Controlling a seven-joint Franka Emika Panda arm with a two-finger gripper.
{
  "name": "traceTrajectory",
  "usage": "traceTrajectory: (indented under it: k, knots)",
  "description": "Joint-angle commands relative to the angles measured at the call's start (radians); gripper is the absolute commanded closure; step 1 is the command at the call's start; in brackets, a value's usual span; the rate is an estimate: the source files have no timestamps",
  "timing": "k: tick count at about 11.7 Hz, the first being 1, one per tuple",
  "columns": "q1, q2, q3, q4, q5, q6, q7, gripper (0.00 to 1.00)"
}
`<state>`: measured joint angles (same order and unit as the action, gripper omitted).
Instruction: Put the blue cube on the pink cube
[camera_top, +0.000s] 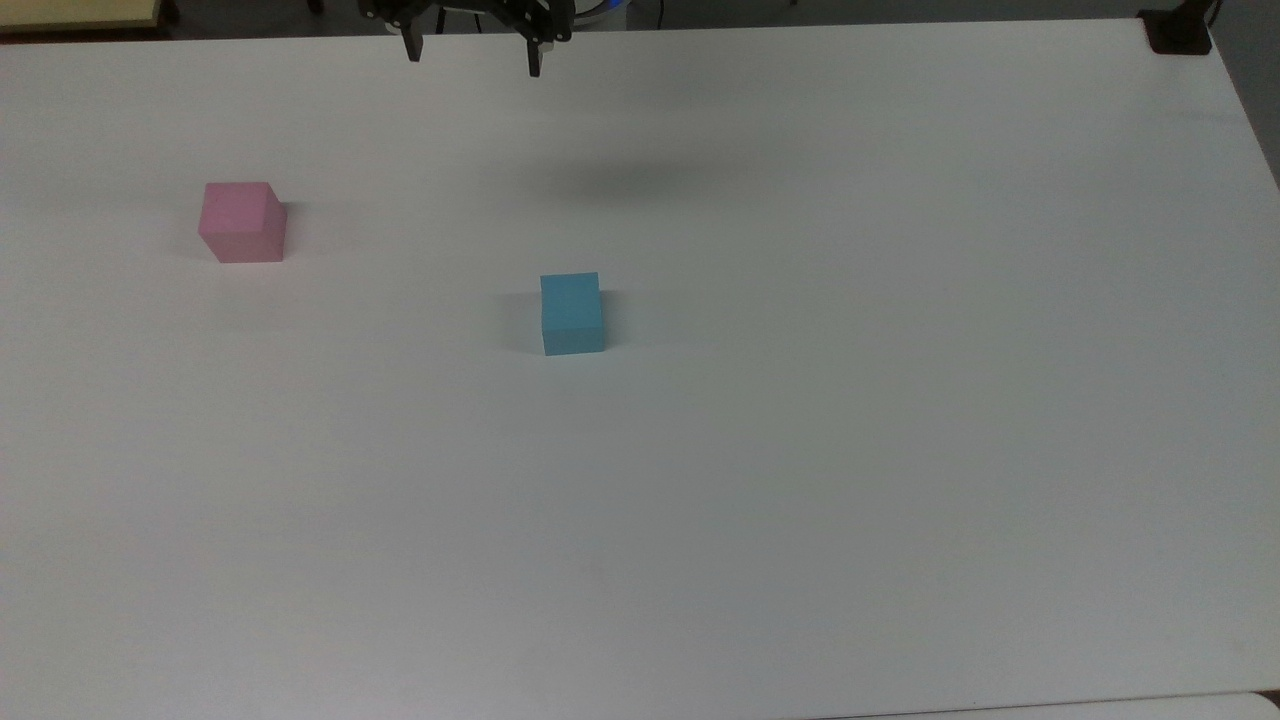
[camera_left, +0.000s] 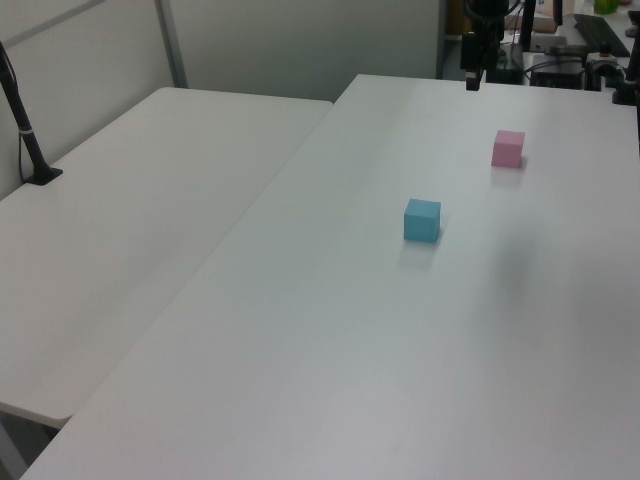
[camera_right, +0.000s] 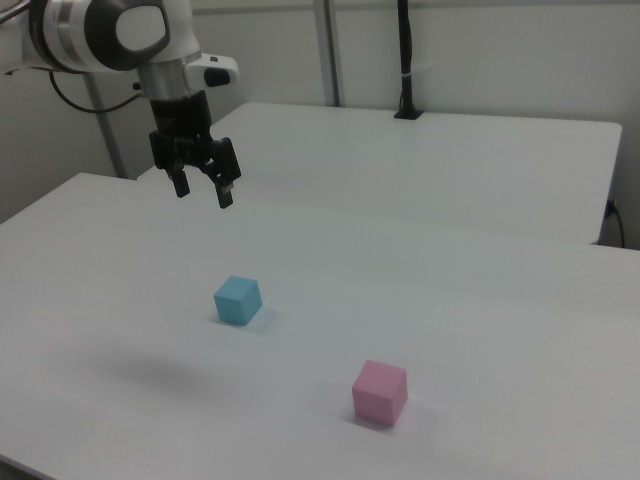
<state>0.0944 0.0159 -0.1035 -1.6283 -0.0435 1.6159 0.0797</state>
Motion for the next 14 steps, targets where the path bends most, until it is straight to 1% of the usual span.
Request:
traceTrajectory:
  k: [1,3,6,8,10,11,14]
  knots:
    - [0.004,-0.004,0.002,-0.018,0.016,-0.005,-0.026,0.0]
    - [0.016,0.057,0.013,-0.018,0.017,0.042,-0.026,0.0]
    - [0.088,0.174,0.013,-0.018,0.019,0.123,-0.018,0.0]
    - [0.113,0.257,0.012,-0.018,0.017,0.195,-0.021,0.0]
    - [0.128,0.321,0.012,-0.018,0.004,0.229,-0.023,0.0]
    - [0.13,0.338,0.01,-0.018,-0.002,0.239,-0.023,0.0]
    - [0.12,0.403,0.01,-0.018,-0.05,0.285,-0.018,0.0]
